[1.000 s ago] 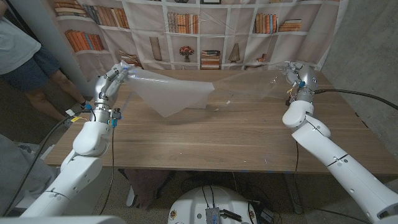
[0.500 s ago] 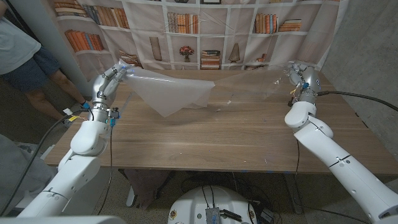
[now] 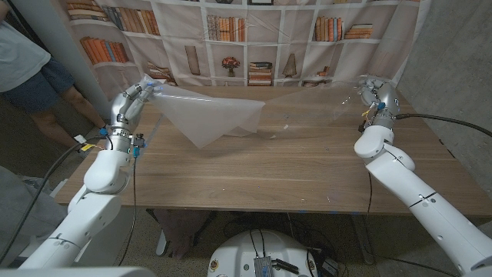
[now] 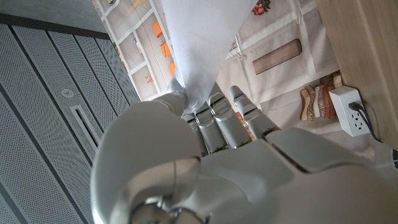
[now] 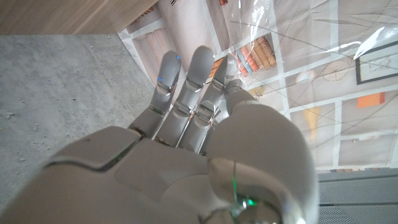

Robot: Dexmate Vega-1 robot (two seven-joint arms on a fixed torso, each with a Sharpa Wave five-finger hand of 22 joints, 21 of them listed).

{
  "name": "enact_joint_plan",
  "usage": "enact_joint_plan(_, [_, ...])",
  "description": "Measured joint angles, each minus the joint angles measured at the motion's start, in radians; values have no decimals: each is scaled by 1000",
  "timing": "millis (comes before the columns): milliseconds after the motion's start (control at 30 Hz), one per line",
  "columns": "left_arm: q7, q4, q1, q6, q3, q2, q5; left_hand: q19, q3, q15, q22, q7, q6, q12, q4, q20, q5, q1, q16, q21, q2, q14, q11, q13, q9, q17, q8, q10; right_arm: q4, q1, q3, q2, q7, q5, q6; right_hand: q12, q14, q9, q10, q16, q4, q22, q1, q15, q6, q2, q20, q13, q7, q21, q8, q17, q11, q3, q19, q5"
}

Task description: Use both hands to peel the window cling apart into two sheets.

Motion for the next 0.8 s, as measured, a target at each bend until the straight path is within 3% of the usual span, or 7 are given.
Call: enact_joint_plan(800, [43,-26,55,7,-82,-21,31,-22,7,4,0,4,-7,-15,7,4,3,-4,-10,-16,4,-4,0,-5,5,-5,2,0,-18,-18,13,-10,-9,15,5,0,0,0,0,1,0,0,0,0,3,0,0,0,-3,0,0,-2,0,0,0,0])
